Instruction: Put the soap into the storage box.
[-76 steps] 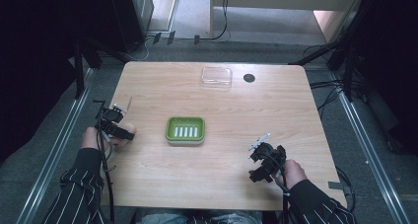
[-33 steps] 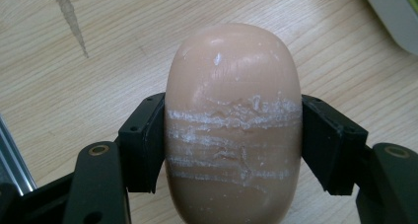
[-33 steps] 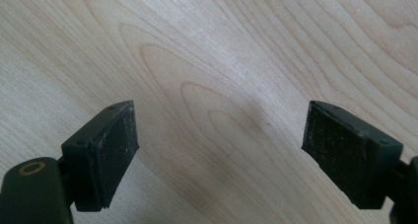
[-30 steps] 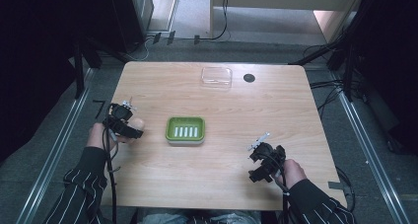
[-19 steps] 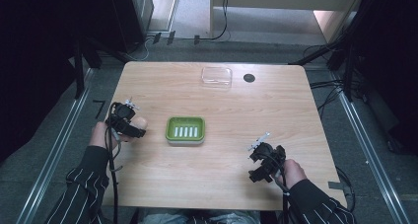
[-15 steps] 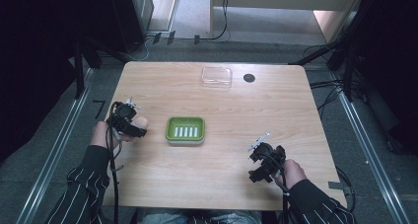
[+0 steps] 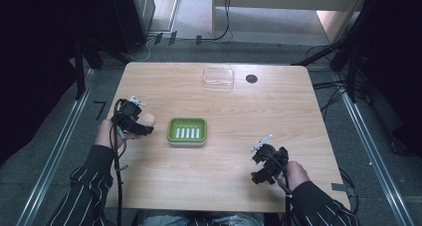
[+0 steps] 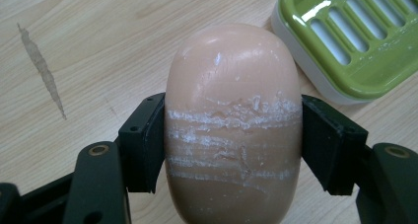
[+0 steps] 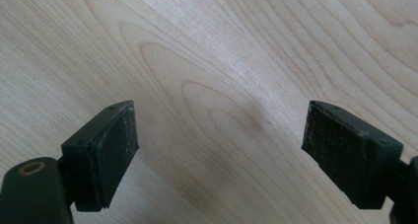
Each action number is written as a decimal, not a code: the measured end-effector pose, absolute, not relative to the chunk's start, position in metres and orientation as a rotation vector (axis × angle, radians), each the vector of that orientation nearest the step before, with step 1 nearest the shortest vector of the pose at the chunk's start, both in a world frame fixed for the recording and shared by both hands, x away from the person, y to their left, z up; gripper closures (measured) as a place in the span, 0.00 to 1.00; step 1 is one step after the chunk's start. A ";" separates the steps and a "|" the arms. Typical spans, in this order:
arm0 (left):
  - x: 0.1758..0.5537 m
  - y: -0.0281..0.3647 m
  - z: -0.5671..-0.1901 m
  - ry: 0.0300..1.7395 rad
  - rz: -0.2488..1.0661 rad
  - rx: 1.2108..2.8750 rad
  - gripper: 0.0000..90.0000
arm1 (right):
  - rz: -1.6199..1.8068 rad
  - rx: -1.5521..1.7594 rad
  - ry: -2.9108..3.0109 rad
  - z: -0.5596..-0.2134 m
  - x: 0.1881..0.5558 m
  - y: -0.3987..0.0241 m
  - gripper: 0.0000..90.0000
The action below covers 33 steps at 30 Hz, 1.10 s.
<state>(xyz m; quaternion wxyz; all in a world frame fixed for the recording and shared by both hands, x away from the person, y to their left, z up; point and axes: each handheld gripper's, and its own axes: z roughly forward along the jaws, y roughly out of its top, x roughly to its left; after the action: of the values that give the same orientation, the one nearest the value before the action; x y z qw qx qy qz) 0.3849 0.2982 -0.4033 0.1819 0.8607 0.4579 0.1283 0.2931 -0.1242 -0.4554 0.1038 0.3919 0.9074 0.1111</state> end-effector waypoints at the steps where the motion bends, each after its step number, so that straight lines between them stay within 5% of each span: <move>1: 0.385 0.298 -0.403 1.290 0.356 2.427 0.37 | 0.329 1.153 2.675 -0.456 0.294 -0.124 0.16; 33: 0.399 0.262 -0.401 1.140 0.354 2.471 0.37 | 0.321 1.155 2.673 -0.456 0.293 -0.126 0.16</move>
<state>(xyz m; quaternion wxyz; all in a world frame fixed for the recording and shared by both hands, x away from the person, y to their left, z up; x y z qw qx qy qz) 0.3987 0.2615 -0.4007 0.1974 0.8827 0.4073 0.1264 0.2932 -0.1259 -0.4558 0.1061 0.3920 0.9073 0.1089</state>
